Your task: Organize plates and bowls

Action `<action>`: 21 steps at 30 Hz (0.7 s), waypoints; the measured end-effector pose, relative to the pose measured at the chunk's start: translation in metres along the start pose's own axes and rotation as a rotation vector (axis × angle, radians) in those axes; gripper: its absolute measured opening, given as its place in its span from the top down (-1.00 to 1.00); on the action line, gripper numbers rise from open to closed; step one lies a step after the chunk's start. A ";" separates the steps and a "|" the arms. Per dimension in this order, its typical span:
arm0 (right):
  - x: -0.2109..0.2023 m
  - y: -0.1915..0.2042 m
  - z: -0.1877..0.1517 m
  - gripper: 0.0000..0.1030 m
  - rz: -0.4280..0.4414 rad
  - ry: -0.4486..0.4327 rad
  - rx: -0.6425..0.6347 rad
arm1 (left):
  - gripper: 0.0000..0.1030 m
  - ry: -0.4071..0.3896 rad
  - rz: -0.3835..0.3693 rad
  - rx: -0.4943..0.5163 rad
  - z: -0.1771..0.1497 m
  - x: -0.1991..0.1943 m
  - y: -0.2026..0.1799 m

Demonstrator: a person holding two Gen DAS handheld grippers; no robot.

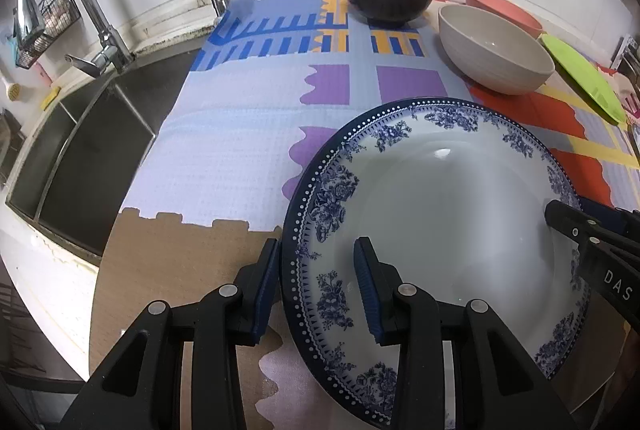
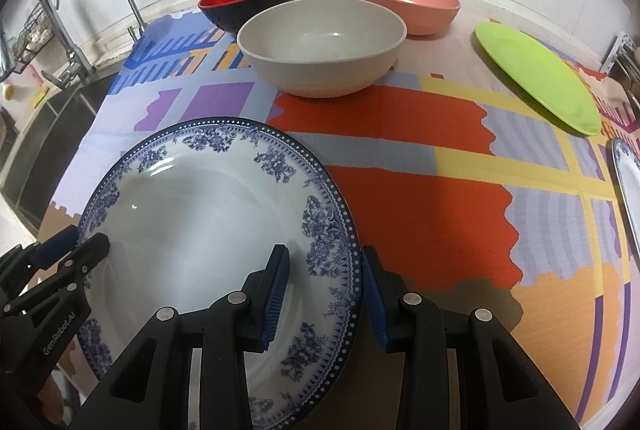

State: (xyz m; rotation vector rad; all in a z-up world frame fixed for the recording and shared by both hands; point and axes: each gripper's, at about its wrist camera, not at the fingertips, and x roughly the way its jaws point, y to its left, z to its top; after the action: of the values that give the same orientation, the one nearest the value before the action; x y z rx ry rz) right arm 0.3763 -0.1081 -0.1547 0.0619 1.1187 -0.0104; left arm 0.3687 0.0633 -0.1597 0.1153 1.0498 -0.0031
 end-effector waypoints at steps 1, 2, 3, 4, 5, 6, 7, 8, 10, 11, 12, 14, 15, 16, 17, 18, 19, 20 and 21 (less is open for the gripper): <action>0.000 0.000 0.000 0.27 -0.002 0.000 -0.002 | 0.27 -0.003 0.003 0.004 0.000 0.000 0.000; 0.000 0.001 -0.001 0.27 -0.005 0.000 -0.004 | 0.27 -0.005 0.002 0.006 0.000 0.000 -0.001; 0.000 0.001 -0.001 0.27 -0.006 -0.001 -0.005 | 0.27 -0.006 0.003 0.008 0.000 0.000 -0.001; 0.000 0.001 -0.001 0.26 -0.005 -0.001 -0.005 | 0.27 -0.008 0.003 0.011 0.000 0.000 -0.001; 0.000 0.001 -0.001 0.26 -0.005 -0.001 -0.004 | 0.27 -0.008 0.002 0.012 -0.001 0.000 -0.001; 0.001 0.001 -0.001 0.26 -0.004 -0.001 -0.003 | 0.25 -0.008 0.001 0.011 0.000 0.000 0.000; 0.001 0.001 -0.001 0.26 -0.003 0.000 -0.004 | 0.24 -0.009 -0.002 0.011 0.000 -0.001 0.000; 0.001 0.002 -0.001 0.26 -0.002 -0.001 -0.004 | 0.21 -0.009 0.003 0.012 0.000 -0.001 -0.001; 0.000 0.001 -0.002 0.25 -0.001 -0.003 -0.006 | 0.02 -0.017 0.011 0.012 0.000 -0.004 -0.001; 0.000 0.001 -0.002 0.25 -0.003 -0.008 -0.007 | -0.02 -0.023 0.018 0.011 0.001 -0.007 -0.001; -0.002 0.001 -0.002 0.23 -0.006 -0.016 -0.006 | -0.09 -0.038 0.029 0.012 0.002 -0.011 -0.001; -0.008 -0.001 -0.002 0.03 -0.018 -0.036 0.003 | -0.29 -0.089 0.042 0.033 0.004 -0.023 -0.005; -0.012 -0.002 -0.002 -0.07 -0.023 -0.049 0.006 | -0.41 -0.108 0.043 0.042 0.005 -0.028 -0.007; -0.017 -0.003 -0.002 -0.07 -0.027 -0.065 0.009 | -0.44 -0.130 0.035 0.049 0.007 -0.035 -0.008; -0.020 -0.005 -0.002 -0.07 -0.028 -0.075 0.011 | -0.46 -0.152 0.025 0.055 0.009 -0.042 -0.011; -0.024 -0.007 -0.002 -0.08 -0.029 -0.084 0.015 | -0.55 -0.168 0.020 0.058 0.011 -0.048 -0.013; -0.029 -0.011 -0.002 -0.10 -0.027 -0.092 0.025 | -0.64 -0.188 0.013 0.064 0.013 -0.053 -0.015; -0.033 -0.014 -0.002 -0.13 -0.024 -0.099 0.036 | -0.67 -0.209 0.007 0.070 0.015 -0.059 -0.017; -0.037 -0.017 -0.003 -0.18 -0.022 -0.106 0.048 | -0.72 -0.232 0.004 0.077 0.017 -0.065 -0.021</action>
State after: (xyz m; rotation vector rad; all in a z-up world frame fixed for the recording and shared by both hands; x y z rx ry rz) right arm 0.3572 -0.1257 -0.1235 0.0915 1.0129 -0.0595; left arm 0.3497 0.0377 -0.0973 0.1824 0.8175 -0.0528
